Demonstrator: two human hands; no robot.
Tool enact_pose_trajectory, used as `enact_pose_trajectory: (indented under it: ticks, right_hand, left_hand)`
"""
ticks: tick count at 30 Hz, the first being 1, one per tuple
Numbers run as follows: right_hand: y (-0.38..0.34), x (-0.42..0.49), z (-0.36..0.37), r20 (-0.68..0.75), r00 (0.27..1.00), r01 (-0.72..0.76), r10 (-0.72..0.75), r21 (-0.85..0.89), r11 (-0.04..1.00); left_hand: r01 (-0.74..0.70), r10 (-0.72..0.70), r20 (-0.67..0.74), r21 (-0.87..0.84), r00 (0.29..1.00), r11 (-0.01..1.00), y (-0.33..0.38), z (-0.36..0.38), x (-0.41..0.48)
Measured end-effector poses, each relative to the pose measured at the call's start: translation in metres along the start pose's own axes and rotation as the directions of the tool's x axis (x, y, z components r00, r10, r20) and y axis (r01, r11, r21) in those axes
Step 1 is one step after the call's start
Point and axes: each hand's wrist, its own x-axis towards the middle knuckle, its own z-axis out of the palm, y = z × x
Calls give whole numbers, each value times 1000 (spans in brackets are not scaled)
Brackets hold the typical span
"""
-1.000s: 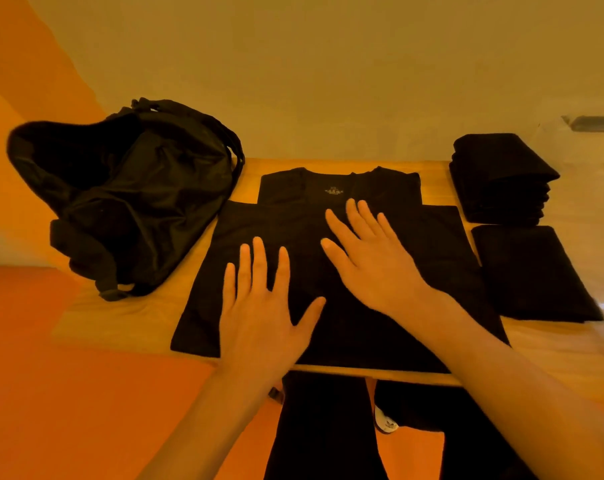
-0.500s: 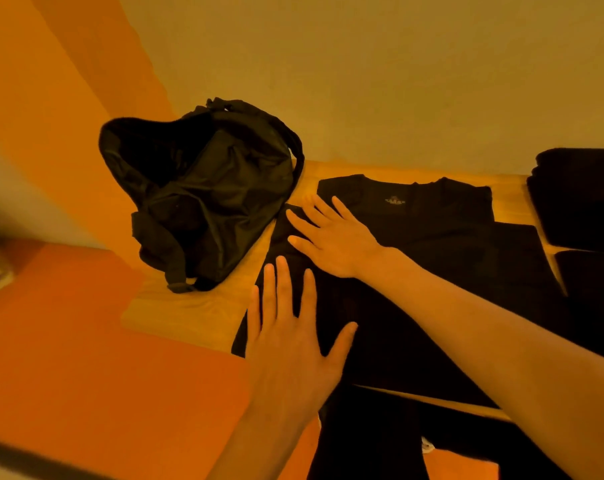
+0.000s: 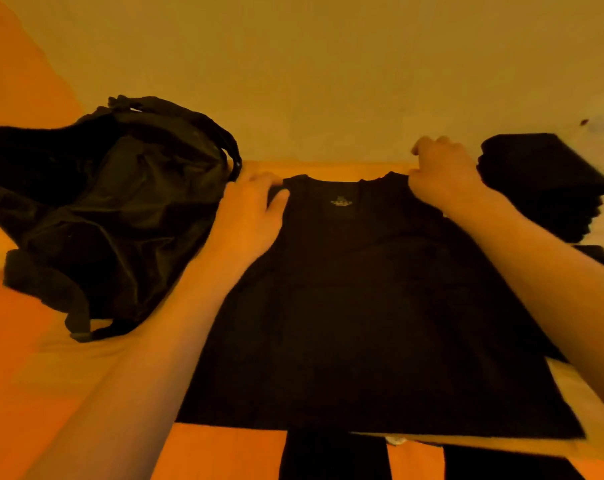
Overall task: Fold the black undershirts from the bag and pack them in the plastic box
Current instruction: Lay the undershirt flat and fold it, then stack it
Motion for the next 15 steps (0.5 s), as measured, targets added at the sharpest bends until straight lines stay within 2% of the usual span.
enact_pose_trajectory:
  ticks: [3,6,10,15]
  right_hand:
    - [26,23,-1,183,980,-70,78,-50,996]
    - [36,38,7,271,958,-85,92,-38,996]
    - [37,46,12,300,948,-97,103,-36,995]
    - [41,47,11,269,953,-118,142,-102,988]
  left_hand:
    - [2,-13,91,128,996,992,-6,15,72]
    - [3,-53,200,241,978,970,-10,21,104]
    - [61,-90,254,120,963,991,-19,23,121]
    - [78,-83,172,38,982,996,-27,29,128]
